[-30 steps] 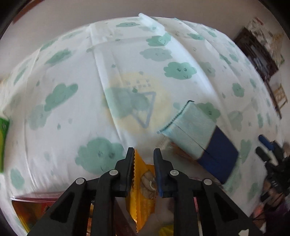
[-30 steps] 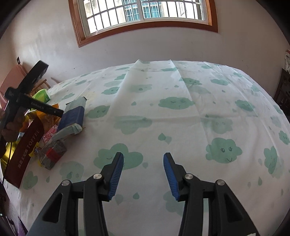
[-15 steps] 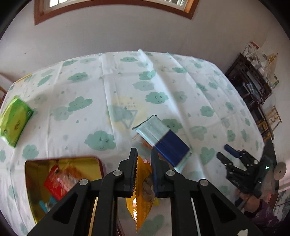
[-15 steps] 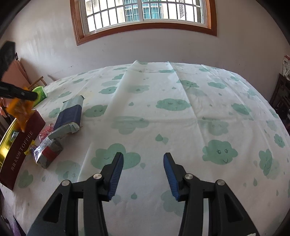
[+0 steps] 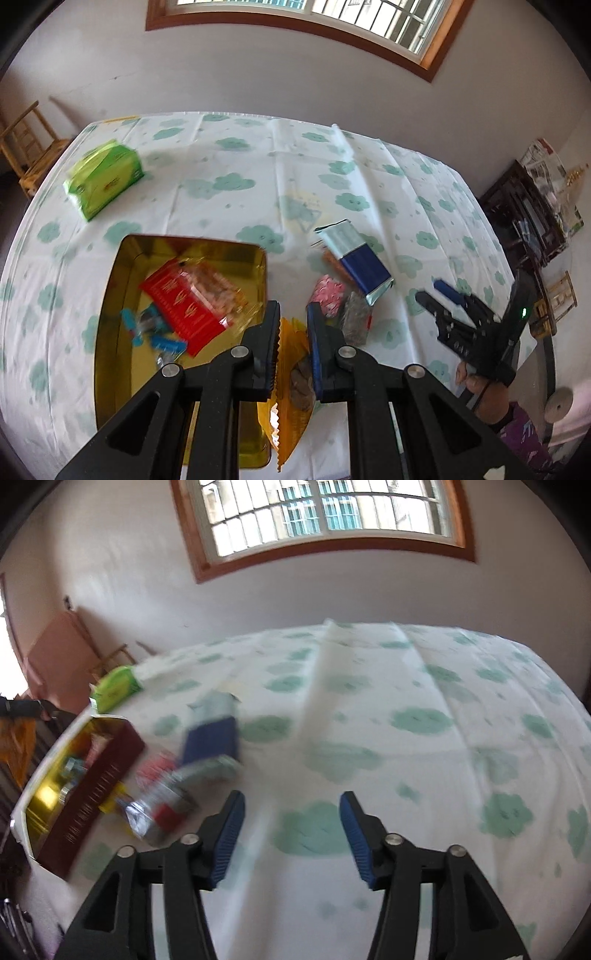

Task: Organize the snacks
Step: 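Grasp the orange bag with the left gripper while the right gripper reaches the blue-and-white box, then drop the orange bag into the tin with the left gripper while the right gripper lifts the blue box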

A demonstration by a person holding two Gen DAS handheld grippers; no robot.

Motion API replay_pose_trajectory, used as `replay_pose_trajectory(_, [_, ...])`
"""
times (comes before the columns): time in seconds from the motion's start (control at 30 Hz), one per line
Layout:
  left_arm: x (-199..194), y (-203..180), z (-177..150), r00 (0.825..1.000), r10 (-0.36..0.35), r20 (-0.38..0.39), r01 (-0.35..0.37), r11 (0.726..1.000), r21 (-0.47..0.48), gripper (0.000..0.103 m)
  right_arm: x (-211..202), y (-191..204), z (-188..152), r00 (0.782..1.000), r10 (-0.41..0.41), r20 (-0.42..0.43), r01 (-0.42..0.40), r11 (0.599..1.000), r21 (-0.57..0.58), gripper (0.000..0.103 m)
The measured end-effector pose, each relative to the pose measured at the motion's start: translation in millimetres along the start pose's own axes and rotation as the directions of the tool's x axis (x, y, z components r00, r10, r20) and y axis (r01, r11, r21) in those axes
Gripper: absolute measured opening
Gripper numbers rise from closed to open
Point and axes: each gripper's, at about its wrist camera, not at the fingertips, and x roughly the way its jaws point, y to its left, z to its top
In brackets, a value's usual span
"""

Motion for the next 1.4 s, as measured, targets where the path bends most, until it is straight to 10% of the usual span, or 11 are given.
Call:
replay_pose_trajectory(0.13, [-3.9, 13.1, -8.6, 1.000, 0.000, -0.006, -0.001, 0.999, -0.037, 0.013, 25.7, 20.5, 26.1, 0.998, 0.026, -0.059, -0.027, 0.999, -0.022, 0.084])
replay_pose_trajectory(0.63, [-5.5, 31.6, -13.4, 1.000, 0.004, 0.007, -0.004, 0.998, -0.064, 0.013, 117.7, 55.9, 48.9, 0.951, 0.011, -0.308, -0.048, 0.992, -0.114, 0.084])
replay_pose_trajectory(0.7, [-4.5, 32.8, -13.8, 1.000, 0.008, 0.008, -0.007, 0.998, -0.067, 0.013, 114.5, 56.4, 48.0, 0.958, 0.028, -0.287, -0.064, 0.991, -0.116, 0.051])
replay_pose_trajectory(1.03, [-3.5, 40.9, -19.8, 1.000, 0.007, -0.005, -0.008, 0.997, -0.074, 0.013, 42.3, 28.6, 44.9, 0.983, 0.119, -0.142, -0.121, 0.993, -0.006, 0.049])
replay_pose_trajectory(1.4, [8.4, 42.9, -34.9, 0.999, 0.012, -0.034, -0.015, 0.997, -0.072, 0.013, -42.8, -35.3, -22.8, 0.997, 0.016, -0.078, -0.009, 0.997, 0.082, 0.049])
